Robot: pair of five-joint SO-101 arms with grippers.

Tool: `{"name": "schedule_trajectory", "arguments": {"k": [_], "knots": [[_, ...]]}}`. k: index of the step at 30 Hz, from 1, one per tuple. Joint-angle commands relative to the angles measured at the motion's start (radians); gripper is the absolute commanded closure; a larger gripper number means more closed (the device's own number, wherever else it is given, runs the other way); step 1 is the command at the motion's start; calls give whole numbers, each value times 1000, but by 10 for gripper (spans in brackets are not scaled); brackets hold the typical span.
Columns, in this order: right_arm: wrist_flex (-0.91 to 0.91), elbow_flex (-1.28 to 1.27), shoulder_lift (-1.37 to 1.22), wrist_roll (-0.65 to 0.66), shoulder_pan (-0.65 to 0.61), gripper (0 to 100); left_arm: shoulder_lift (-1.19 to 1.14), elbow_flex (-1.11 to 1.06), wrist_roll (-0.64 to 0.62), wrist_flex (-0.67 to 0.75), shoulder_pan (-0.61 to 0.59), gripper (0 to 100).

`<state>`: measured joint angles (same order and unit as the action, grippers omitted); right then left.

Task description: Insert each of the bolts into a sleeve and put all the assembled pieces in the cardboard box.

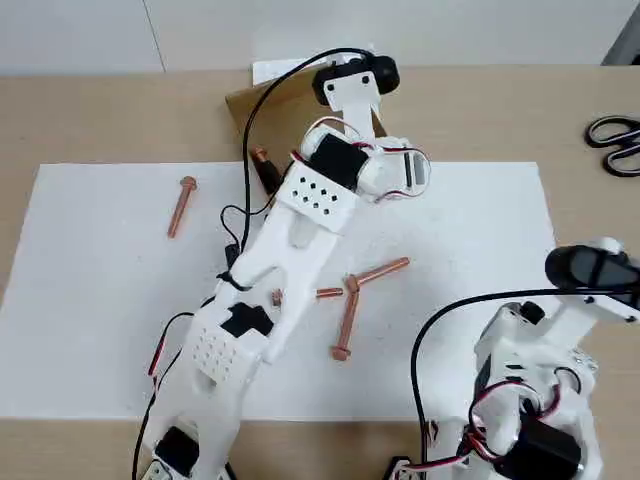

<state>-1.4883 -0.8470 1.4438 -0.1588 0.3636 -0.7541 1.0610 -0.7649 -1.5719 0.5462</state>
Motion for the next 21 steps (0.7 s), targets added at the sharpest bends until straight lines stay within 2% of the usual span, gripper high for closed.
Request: {"name": "schedule_trajectory", "arguments": {"k": [1,3,8,14,18,21], "knots": [[-2,5,4,2,1,995,51,-62,-95,-2,28,812],[-2,5,4,2,1,995,58,-108,-44,-6,35,812],[-2,5,4,2,1,995,54,-136,361,-184,32,812],[7,-29,4,2,1,995,54,-236,767,-181,-72,812],[7,-29,4,2,1,995,57,-338,924,-181,-64,812],[7,-29,4,2,1,995,55,-381,957,-181,-37,812]]}}
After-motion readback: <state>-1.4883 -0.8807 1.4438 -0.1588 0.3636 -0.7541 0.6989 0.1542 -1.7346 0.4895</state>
